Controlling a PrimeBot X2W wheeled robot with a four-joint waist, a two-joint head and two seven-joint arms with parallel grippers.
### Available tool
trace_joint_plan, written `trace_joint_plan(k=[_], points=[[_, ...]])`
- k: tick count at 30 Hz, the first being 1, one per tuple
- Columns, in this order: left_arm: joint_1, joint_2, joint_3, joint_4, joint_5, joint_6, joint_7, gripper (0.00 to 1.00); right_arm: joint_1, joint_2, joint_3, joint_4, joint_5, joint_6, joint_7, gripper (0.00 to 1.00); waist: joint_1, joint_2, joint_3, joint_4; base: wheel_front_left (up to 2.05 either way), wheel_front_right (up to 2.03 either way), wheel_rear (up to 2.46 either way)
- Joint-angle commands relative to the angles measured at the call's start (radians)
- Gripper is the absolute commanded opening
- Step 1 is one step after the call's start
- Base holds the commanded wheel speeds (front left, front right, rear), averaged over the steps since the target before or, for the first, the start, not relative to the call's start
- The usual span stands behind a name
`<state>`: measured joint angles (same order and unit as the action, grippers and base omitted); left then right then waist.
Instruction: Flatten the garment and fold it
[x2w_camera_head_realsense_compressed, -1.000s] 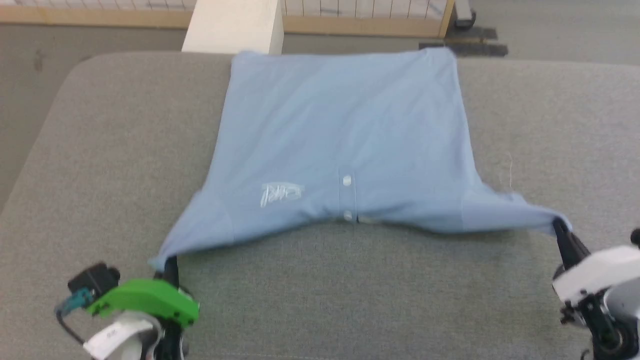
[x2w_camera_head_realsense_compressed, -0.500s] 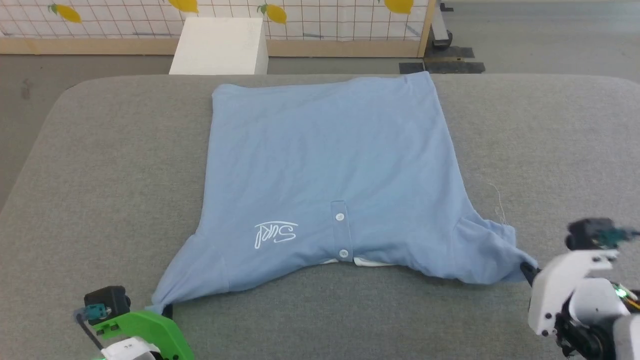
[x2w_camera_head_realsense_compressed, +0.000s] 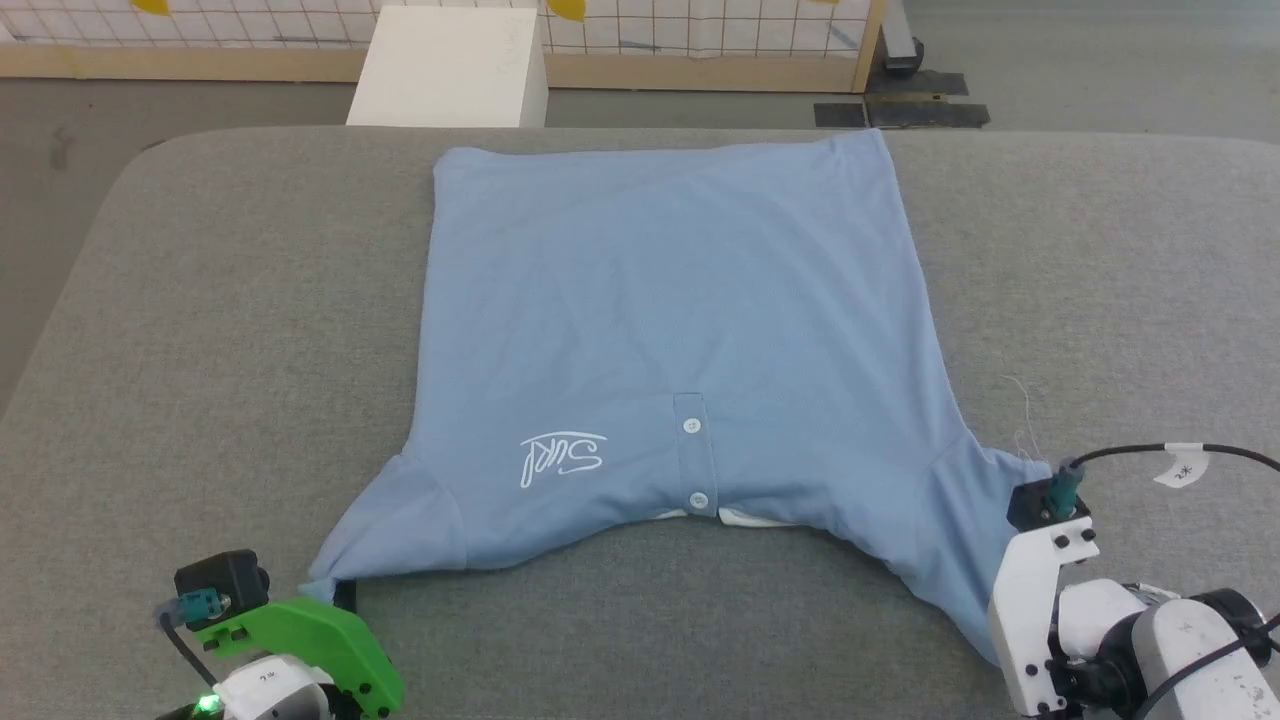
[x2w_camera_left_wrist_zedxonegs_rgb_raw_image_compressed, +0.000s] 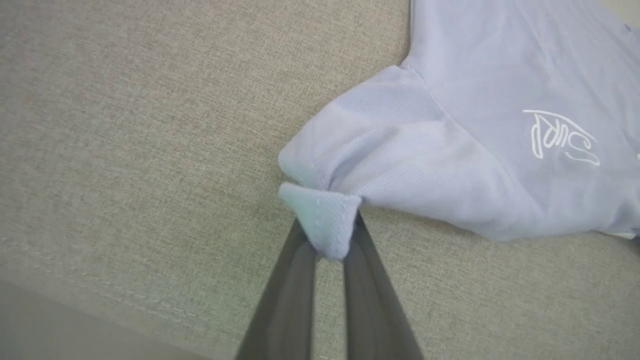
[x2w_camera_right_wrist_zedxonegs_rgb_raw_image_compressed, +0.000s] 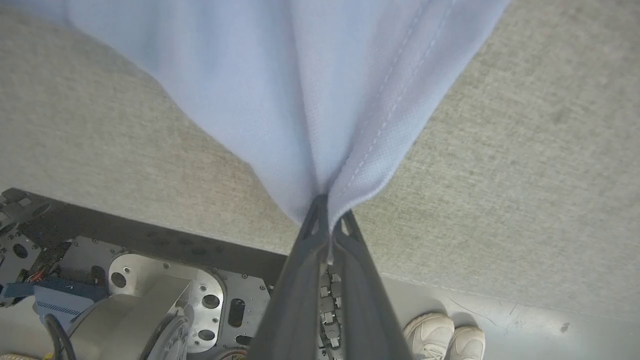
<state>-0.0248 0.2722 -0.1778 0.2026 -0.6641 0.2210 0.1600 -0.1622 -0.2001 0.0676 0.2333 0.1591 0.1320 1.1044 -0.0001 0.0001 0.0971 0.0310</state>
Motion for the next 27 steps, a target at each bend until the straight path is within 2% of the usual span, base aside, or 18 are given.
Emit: trace_joint_plan(k=[1, 2, 3, 4, 5, 8, 13, 18, 22, 27], points=[[-0.017, -0.005, 0.0, -0.001, -0.005, -0.004, -0.009, 0.0, 0.001, -0.002, -0.002, 0.015, 0.004, -0.001, -0.006, 0.0, 0.0001, -0.0001, -0.001, 0.002, 0.0, 0.0, 0.0], [-0.016, -0.005, 0.001, 0.001, -0.006, -0.005, -0.013, 0.0, 0.002, 0.001, -0.004, 0.024, 0.007, -0.001, -0.019, 0.0, 0.0001, -0.0001, -0.001, 0.002, 0.0, 0.0, 0.0], [-0.015, -0.006, 0.003, 0.002, -0.008, -0.005, -0.016, 0.0, 0.002, 0.004, -0.007, 0.028, 0.012, -0.001, -0.033, 0.05, 0.0001, -0.0001, -0.003, 0.001, 0.0, 0.0, 0.0], [-0.012, -0.006, 0.004, 0.004, -0.01, -0.005, -0.019, 0.0, 0.001, 0.008, -0.014, 0.03, 0.019, -0.001, -0.053, 0.49, 0.0001, -0.0001, -0.005, -0.002, 0.0, 0.0, 0.0], [-0.009, -0.007, 0.005, 0.004, -0.011, -0.004, -0.022, 0.0, -0.001, 0.011, -0.022, 0.029, 0.024, -0.001, -0.071, 1.0, 0.0001, -0.0001, -0.007, -0.004, 0.0, 0.0, 0.0], [0.003, -0.009, 0.011, -0.001, -0.017, -0.001, -0.029, 0.0, -0.011, 0.035, -0.077, 0.004, 0.063, -0.001, -0.146, 1.0, 0.0001, -0.0001, -0.015, -0.01, 0.0, 0.0, 0.0], [0.016, -0.01, 0.016, -0.014, -0.023, 0.003, -0.037, 0.0, -0.033, 0.081, -0.195, -0.109, 0.162, -0.001, -0.302, 1.0, 0.0001, -0.0001, -0.028, -0.018, 0.0, 0.0, 0.0], [0.025, -0.011, 0.022, -0.035, -0.026, 0.013, -0.045, 0.0, -0.06, 0.112, -0.284, -0.221, 0.212, -0.001, -0.559, 1.0, 0.0001, -0.0001, -0.03, -0.024, 0.0, 0.0, 0.0], [0.029, -0.009, 0.024, -0.06, -0.023, 0.019, -0.052, 0.0, -0.082, 0.126, -0.302, -0.221, 0.203, -0.001, -0.714, 1.0, 0.0001, -0.0001, -0.022, -0.023, 0.0, 0.0, 0.0], [0.023, -0.003, 0.024, -0.099, -0.017, 0.021, -0.06, 0.0, -0.136, 0.133, -0.295, -0.16, 0.193, -0.001, -0.804, 1.0, 0.0001, -0.0001, 0.005, -0.007, 0.0, 0.0, 0.0]])
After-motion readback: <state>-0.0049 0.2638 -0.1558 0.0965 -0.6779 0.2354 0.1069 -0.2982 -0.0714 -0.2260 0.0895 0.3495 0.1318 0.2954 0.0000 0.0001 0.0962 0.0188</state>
